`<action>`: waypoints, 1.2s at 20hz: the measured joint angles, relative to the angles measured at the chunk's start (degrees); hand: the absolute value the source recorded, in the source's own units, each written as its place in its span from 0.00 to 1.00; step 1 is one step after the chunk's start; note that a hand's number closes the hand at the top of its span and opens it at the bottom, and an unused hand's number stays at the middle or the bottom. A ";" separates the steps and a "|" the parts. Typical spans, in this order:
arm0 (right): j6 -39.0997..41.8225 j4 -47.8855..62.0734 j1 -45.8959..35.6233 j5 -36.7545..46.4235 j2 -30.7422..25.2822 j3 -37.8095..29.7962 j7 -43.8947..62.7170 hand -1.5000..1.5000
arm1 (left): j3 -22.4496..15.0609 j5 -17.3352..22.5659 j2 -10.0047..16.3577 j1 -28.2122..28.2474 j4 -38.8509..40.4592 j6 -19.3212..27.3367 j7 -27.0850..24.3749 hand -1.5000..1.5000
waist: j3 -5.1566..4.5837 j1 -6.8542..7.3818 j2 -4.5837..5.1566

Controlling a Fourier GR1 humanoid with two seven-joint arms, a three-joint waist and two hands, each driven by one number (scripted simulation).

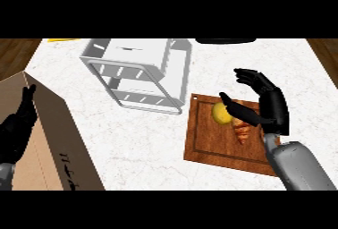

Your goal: Pick the lemon from the cutting board and place it in the tiered basket

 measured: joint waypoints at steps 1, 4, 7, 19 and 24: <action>-2.91 1.03 0.48 2.03 1.02 0.38 -0.47 0.00 | -0.02 0.93 0.03 -0.15 -0.35 -0.60 0.11 0.50 | -0.05 0.26 0.08; -9.58 2.42 0.79 8.55 2.18 2.38 -0.74 0.00 | -0.75 2.84 0.34 -0.56 -1.38 -1.70 0.77 0.50 | -0.11 0.59 0.09; -12.31 2.57 0.42 15.40 -0.78 4.87 3.61 0.00 | -1.38 4.11 0.63 -0.79 -2.19 -1.74 2.10 0.50 | -0.31 0.39 -0.12; 11.72 2.67 -6.88 30.15 -12.79 19.24 35.57 0.00 | -3.04 6.57 1.33 -1.87 -4.43 -0.85 3.45 0.50 | -1.02 0.81 -0.49; 22.17 -2.79 -13.34 30.50 -9.25 22.09 52.62 0.00 | -3.76 6.87 1.03 -2.27 -4.70 -0.06 3.73 0.50 | -0.71 1.04 -0.29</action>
